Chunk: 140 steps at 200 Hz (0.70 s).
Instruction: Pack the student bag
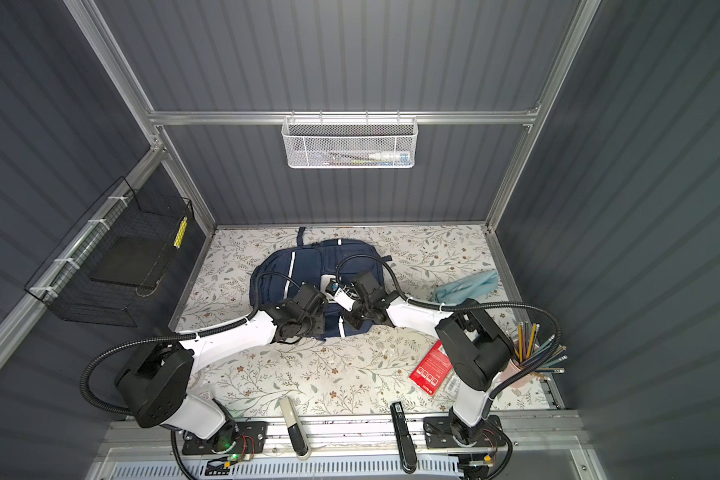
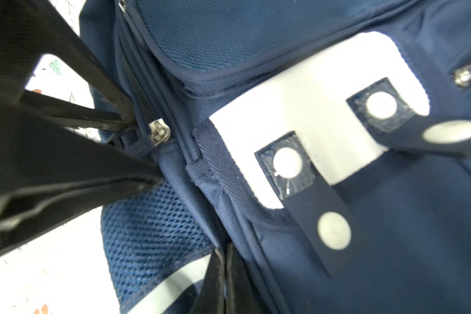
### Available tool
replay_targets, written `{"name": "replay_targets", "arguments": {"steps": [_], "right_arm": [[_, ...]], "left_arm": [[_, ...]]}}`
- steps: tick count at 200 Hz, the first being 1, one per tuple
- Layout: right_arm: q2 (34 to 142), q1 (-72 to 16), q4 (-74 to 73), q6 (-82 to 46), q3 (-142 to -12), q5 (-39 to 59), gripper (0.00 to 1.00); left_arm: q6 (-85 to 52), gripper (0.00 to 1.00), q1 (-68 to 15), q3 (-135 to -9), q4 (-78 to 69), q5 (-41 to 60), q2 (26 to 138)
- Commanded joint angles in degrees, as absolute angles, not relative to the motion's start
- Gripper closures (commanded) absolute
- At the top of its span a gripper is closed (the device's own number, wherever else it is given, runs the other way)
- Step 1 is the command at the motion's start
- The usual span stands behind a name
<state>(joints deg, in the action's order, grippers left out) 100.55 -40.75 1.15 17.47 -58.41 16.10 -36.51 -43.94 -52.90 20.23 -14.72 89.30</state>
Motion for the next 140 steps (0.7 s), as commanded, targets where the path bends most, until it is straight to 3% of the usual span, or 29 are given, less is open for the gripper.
{"name": "replay_targets", "arguments": {"steps": [1,37,48,104,140], "right_arm": [[100.67,-41.86,2.48,14.25,-56.23,22.59,1.00],[100.94,-41.84,2.71,13.82,-55.57,22.55,1.00],[100.60,-41.88,2.71,13.72,-55.46,22.59,1.00],[98.06,-41.75,0.22,13.49,-52.68,17.86,1.00],[95.61,-41.34,-1.23,14.06,-50.76,13.66,1.00]], "left_arm": [[-35.15,0.66,-44.62,-55.92,18.98,-15.15,89.84],[-35.24,0.88,-44.38,-55.94,20.31,-14.28,88.53],[-35.12,1.00,-44.01,-55.83,21.05,-14.03,87.95],[-34.10,1.00,-34.51,-49.65,23.16,-9.34,84.13],[-30.78,1.00,-31.12,-50.34,29.08,-14.96,80.63]]}}
